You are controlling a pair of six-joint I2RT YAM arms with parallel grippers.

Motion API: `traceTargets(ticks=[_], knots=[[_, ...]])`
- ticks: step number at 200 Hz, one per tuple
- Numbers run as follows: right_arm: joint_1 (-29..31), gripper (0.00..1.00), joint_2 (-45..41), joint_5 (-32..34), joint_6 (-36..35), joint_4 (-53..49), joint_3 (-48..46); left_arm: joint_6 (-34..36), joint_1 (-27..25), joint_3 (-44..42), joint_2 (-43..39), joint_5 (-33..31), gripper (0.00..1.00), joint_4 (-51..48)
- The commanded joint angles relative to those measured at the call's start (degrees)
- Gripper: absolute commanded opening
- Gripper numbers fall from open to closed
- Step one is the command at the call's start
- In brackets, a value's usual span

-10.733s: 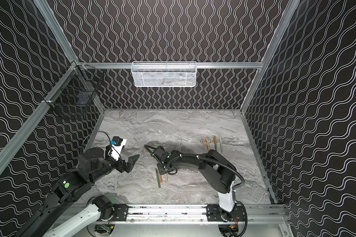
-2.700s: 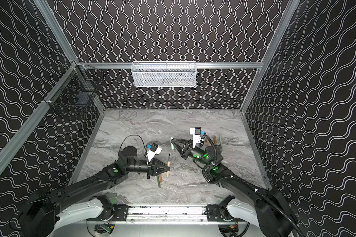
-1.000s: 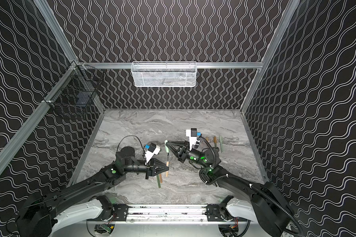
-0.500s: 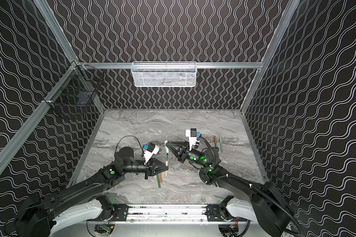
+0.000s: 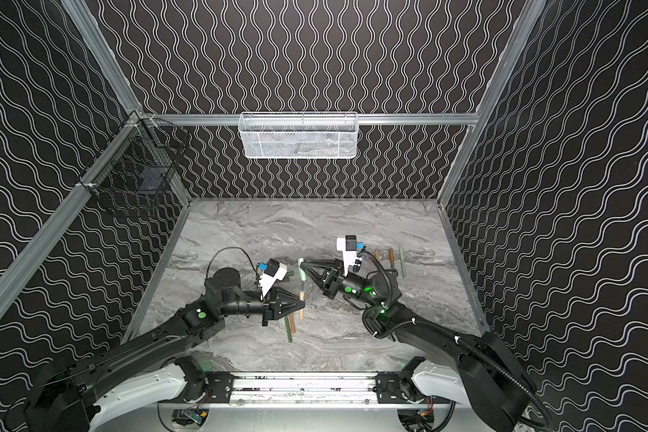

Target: Insert the pens into the pen caps

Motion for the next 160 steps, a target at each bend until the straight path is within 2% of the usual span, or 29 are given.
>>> traceTargets(ticks=[1, 83, 130, 160], knots=[[0.35, 0.11, -0.05, 0.27, 0.51, 3.05, -0.17, 0.45, 0.31, 0.16, 0.14, 0.18, 0.00, 1.68], [2.90, 0.12, 0.59, 2.70, 1.14, 5.32, -1.65, 0.11, 1.45, 0.55, -0.59, 0.28, 0.00, 3.48], [4.33, 0.12, 2.47, 4.05, 2.85, 11.46, -3.42, 0.02, 1.98, 1.56, 0.13, 0.77, 0.00, 4.38], [5.46, 0.12, 2.24, 4.81, 0.38, 8.44, -3.03, -0.51, 2.57, 1.47, -0.61, 0.82, 0.00, 5.39]])
